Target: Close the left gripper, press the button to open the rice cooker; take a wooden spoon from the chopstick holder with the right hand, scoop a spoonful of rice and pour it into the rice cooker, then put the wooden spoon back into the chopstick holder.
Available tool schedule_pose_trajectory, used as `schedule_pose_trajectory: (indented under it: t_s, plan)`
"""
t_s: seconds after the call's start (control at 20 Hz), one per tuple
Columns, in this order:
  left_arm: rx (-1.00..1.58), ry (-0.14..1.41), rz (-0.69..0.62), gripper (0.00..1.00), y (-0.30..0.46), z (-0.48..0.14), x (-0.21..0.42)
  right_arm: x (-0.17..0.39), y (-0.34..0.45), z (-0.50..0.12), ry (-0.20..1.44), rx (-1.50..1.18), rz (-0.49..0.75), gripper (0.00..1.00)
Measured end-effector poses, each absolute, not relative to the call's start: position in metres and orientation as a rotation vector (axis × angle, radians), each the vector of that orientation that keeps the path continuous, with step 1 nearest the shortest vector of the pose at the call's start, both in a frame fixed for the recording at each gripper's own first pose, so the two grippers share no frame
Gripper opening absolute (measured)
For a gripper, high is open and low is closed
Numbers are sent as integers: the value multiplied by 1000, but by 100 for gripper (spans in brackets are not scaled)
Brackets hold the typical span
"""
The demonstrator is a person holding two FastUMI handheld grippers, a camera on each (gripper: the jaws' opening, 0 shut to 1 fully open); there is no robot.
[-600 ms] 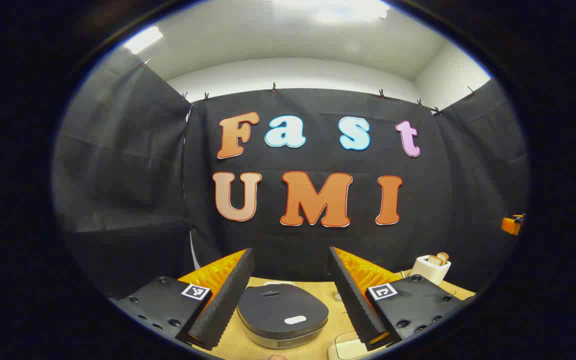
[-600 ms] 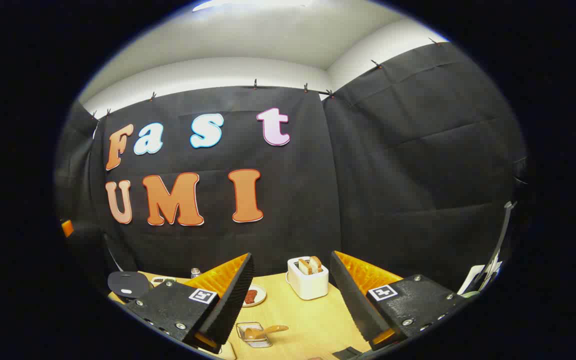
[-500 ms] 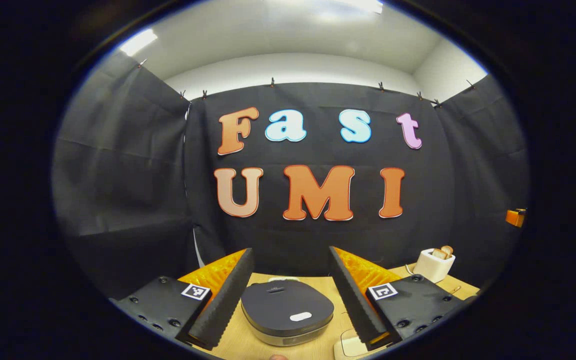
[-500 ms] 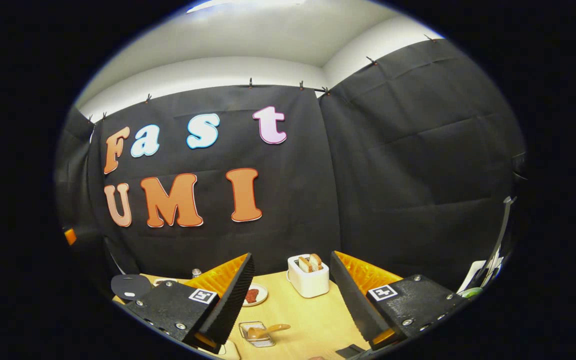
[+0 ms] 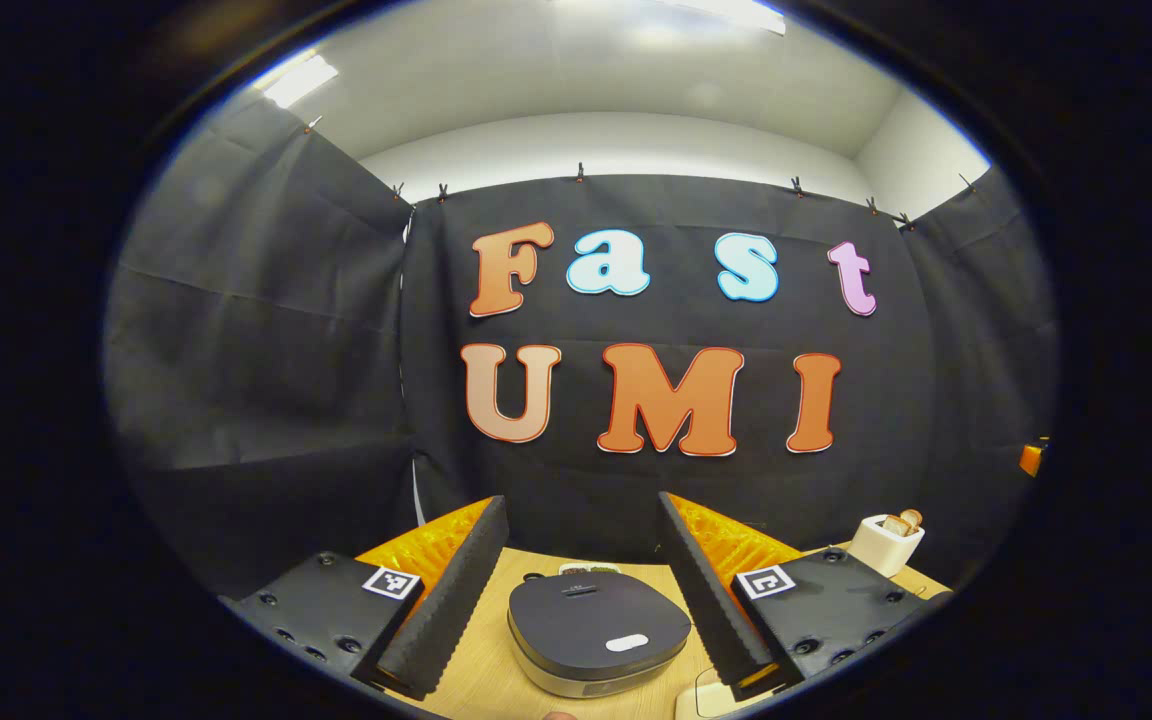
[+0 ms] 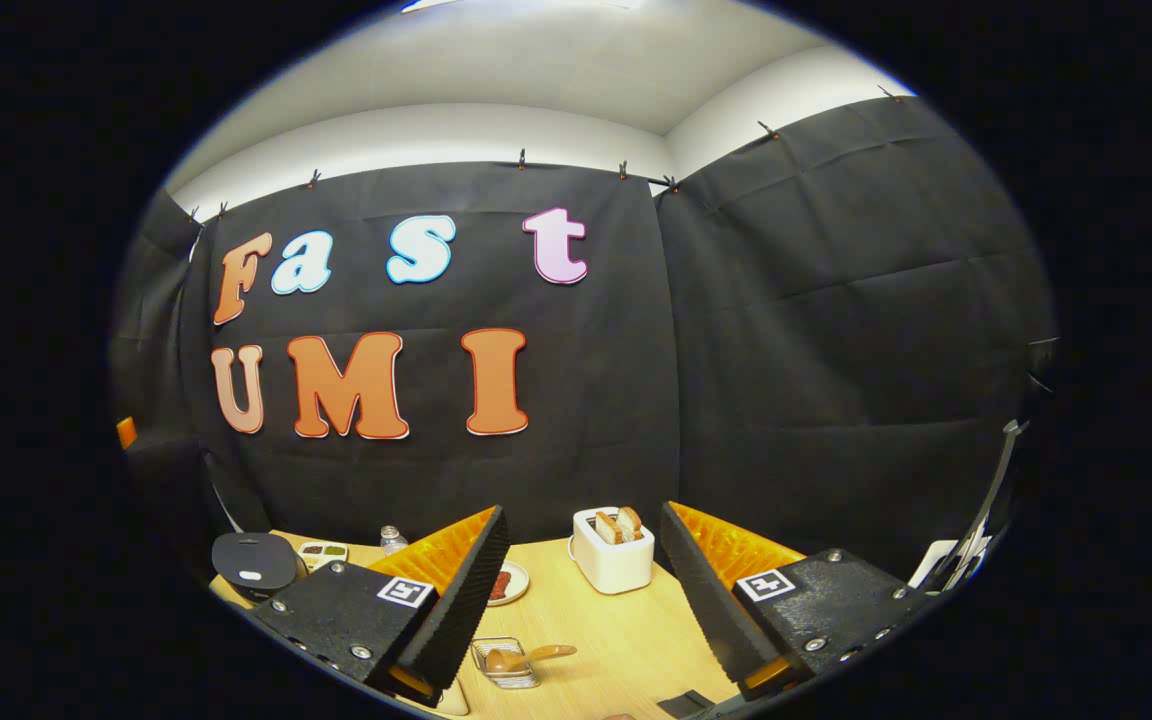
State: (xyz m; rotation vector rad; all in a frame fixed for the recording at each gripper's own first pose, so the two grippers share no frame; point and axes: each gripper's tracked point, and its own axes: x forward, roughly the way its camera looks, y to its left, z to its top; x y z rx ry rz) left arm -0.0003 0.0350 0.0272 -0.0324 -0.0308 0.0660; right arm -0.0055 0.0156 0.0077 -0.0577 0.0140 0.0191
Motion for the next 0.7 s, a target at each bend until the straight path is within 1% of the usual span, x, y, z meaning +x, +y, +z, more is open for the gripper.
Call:
schedule_pose_trajectory:
  t_s: [0.1, 0.4, 0.7]
  plan:
    - [-51, -57, 38, 100, 31, 36, -4, -3, 12, 11, -3, -81, -2, 95]
    - [-45, -104, 83, 100, 52, 53, -5, 2, 22, 7, 8, -101, 3, 95]
    - [-66, -40, 55, 100, 51, 34, -3, 7, 33, -13, 79, -106, 42, 95]
